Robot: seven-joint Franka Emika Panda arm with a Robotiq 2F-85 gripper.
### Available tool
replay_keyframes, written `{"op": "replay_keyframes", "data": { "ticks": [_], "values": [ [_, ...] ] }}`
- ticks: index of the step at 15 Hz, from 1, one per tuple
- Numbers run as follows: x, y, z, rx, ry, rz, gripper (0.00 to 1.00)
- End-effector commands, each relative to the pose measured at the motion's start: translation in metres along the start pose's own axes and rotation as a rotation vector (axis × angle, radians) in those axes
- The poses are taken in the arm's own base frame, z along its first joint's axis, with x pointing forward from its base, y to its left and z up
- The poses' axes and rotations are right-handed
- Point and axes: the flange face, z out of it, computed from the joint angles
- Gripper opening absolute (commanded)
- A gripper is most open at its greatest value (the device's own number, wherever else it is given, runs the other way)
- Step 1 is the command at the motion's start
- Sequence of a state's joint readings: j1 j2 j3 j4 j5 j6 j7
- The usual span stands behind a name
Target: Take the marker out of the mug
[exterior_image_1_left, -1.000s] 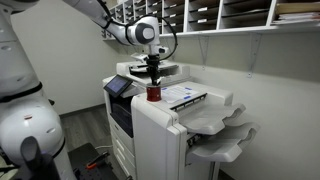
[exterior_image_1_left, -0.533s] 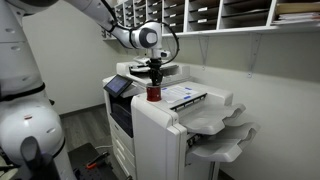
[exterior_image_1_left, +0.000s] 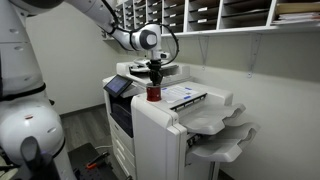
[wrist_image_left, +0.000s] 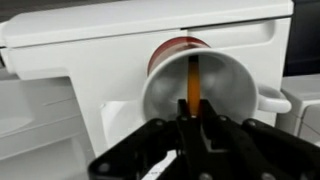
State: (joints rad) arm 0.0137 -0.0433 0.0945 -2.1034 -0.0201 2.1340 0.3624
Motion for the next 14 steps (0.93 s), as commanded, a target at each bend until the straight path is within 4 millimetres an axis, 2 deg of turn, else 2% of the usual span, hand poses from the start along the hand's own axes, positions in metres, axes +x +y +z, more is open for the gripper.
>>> {"op": "replay_keyframes", "data": {
  "ticks": [1,2,10,12,14],
  "values": [
    [-0.009,0.0,-0.011,-0.061,0.056,0.001,0.0],
    [-0.012,0.0,-0.018,-0.071,0.07,-0.004,0.04],
    [-0.036,0.012,-0.092,-0.01,0.112,0.075,0.04],
    [-0.035,0.02,-0.106,0.032,0.113,0.165,0.04],
    [-0.023,0.034,-0.11,0.067,0.136,0.279,0.04]
  ]
}}
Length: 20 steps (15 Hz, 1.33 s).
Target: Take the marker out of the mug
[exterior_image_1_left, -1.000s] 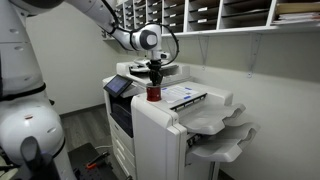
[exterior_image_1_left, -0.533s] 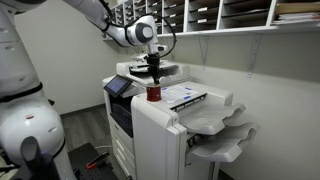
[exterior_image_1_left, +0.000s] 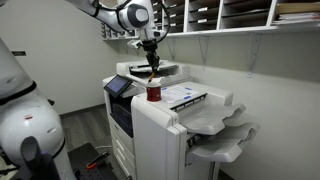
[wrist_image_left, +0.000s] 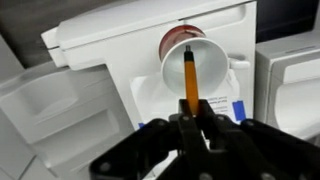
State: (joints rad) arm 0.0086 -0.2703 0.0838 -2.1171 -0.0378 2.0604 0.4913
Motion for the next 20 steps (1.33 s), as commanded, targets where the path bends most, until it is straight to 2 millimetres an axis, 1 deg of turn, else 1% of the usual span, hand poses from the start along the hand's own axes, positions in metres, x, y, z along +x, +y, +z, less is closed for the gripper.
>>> {"op": "replay_keyframes", "data": {
  "ticks": [1,3,6,8,12,14,16,20],
  "values": [
    [0.022,0.018,0.0,0.045,-0.008,0.195,0.04],
    [0.037,0.035,0.006,0.067,-0.005,0.303,0.04],
    [0.059,0.051,0.021,0.095,0.014,0.462,0.04],
    [0.072,0.055,0.029,0.111,0.041,0.564,0.04],
    [0.094,0.055,0.044,0.165,0.041,0.761,0.04],
    [0.111,0.057,0.055,0.201,0.037,0.857,0.04],
    [0.126,0.062,0.071,0.242,0.004,0.949,0.04],
    [0.148,0.074,0.125,0.365,-0.167,1.085,0.04]
  ]
}}
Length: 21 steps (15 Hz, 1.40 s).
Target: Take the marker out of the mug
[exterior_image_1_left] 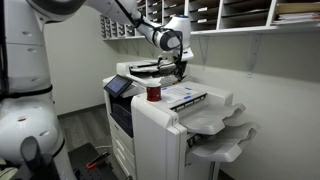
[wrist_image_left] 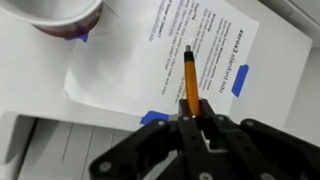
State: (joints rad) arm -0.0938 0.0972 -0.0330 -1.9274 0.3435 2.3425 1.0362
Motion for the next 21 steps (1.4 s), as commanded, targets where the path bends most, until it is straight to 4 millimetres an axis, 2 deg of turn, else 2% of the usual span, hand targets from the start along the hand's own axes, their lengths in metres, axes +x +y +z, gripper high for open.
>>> {"op": "replay_keyframes", "data": {
  "ticks": [1,6,7,8,10,13,16,21],
  "values": [
    [0.023,-0.008,0.035,0.059,-0.149,0.129,0.04],
    [0.042,-0.002,0.077,0.144,-0.383,0.298,0.04],
    [0.043,0.0,0.082,0.155,-0.432,0.323,0.4],
    [0.042,0.002,0.084,0.142,-0.481,0.357,0.4],
    [0.039,0.007,0.08,0.108,-0.521,0.371,0.54],
    [0.035,0.011,0.06,0.083,-0.48,0.32,0.79],
    [0.015,0.014,0.023,0.018,-0.375,0.144,0.99],
    [-0.042,0.025,-0.036,-0.128,-0.149,-0.074,1.0]
  ]
}}
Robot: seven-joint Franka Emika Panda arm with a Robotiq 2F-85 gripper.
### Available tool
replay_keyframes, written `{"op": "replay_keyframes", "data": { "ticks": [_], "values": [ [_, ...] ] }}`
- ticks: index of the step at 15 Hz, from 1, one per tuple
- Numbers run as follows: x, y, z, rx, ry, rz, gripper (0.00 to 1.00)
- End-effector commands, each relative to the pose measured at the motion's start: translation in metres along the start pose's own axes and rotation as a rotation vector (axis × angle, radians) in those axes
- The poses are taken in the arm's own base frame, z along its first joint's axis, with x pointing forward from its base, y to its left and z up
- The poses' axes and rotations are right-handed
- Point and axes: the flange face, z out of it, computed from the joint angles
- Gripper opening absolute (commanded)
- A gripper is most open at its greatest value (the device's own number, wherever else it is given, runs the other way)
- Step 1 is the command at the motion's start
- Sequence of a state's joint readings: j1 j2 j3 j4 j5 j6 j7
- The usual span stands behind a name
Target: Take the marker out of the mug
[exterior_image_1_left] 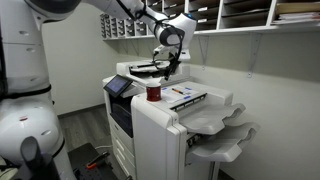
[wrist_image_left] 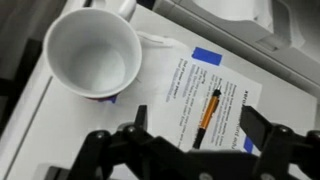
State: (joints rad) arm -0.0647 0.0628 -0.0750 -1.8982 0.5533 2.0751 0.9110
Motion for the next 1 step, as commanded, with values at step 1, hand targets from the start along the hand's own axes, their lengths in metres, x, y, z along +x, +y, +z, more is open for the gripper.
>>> {"op": "replay_keyframes", "data": {
  "ticks": [1],
  "values": [
    [-0.0379,0.0201,-0.0203,-0.099,0.172,-0.084,1.0]
  ]
}}
